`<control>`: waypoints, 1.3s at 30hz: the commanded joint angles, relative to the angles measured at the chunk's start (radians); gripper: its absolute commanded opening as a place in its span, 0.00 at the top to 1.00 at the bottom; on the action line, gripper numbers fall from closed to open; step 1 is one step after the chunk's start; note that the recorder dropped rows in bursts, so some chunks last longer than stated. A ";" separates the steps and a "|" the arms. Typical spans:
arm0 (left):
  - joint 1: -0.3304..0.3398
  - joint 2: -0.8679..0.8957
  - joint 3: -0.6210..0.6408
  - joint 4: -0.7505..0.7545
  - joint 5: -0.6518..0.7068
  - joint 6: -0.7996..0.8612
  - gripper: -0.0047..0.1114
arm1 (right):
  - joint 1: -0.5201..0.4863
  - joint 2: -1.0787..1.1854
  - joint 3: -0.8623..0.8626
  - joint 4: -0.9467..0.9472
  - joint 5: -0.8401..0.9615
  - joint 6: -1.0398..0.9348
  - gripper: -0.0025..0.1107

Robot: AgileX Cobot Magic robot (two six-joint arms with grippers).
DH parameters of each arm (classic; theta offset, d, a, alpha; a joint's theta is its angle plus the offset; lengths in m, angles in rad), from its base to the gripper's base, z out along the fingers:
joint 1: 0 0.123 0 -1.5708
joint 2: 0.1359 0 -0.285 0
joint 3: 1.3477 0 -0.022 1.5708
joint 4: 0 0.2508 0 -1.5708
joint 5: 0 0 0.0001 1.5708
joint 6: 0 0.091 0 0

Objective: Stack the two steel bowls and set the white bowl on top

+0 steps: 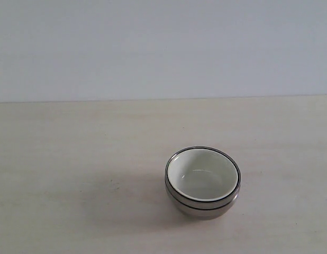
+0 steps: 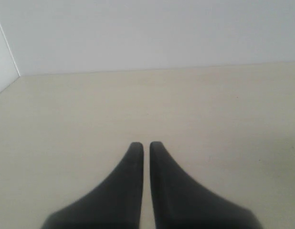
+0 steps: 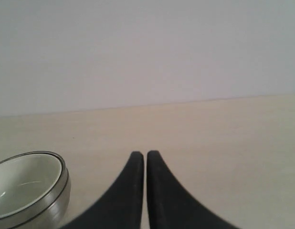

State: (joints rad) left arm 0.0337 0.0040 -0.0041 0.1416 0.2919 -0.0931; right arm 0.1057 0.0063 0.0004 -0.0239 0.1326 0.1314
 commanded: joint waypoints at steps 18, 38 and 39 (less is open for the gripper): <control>0.004 -0.004 0.004 0.001 0.000 -0.008 0.93 | -0.005 -0.006 0.000 -0.013 0.173 -0.113 0.98; 0.004 -0.004 0.004 0.001 0.000 -0.008 0.93 | -0.005 -0.006 0.000 -0.004 0.205 -0.083 0.98; 0.004 -0.004 0.004 0.001 0.000 -0.008 0.93 | -0.005 -0.006 0.000 -0.004 0.205 -0.131 0.98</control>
State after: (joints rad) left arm 0.0337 0.0040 -0.0041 0.1416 0.2919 -0.0931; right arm 0.1057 0.0063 0.0004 -0.0235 0.3367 0.0631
